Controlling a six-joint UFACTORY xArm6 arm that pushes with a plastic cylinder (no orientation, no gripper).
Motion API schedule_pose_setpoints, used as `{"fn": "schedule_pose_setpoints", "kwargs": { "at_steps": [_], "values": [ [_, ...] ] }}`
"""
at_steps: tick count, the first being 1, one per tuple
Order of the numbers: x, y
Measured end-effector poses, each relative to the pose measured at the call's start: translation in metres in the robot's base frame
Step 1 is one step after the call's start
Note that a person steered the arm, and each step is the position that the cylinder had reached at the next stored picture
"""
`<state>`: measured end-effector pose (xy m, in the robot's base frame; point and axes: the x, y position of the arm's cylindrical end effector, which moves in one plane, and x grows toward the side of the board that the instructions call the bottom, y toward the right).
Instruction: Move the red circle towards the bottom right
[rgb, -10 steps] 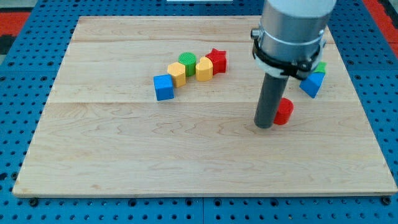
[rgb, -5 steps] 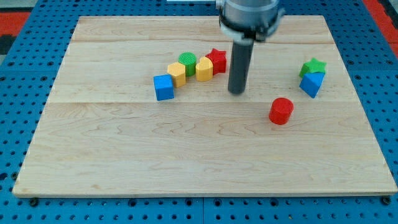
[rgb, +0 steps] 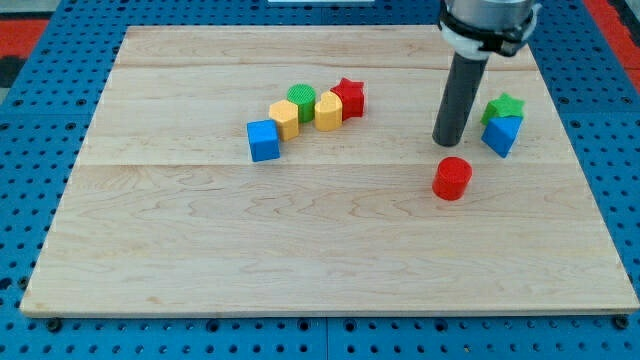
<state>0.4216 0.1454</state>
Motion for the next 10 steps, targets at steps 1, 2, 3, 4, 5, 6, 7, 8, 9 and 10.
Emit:
{"fn": "schedule_pose_setpoints", "kwargs": {
  "at_steps": [1, 2, 3, 4, 5, 6, 7, 8, 9, 10],
  "values": [
    [0.028, 0.000],
    [0.055, 0.000],
    [0.080, 0.000],
    [0.101, 0.000],
    [0.107, 0.000],
    [0.080, -0.018],
    [0.069, -0.067],
    [0.109, -0.078],
    [0.136, -0.078],
    [0.131, -0.076]
  ]
}}
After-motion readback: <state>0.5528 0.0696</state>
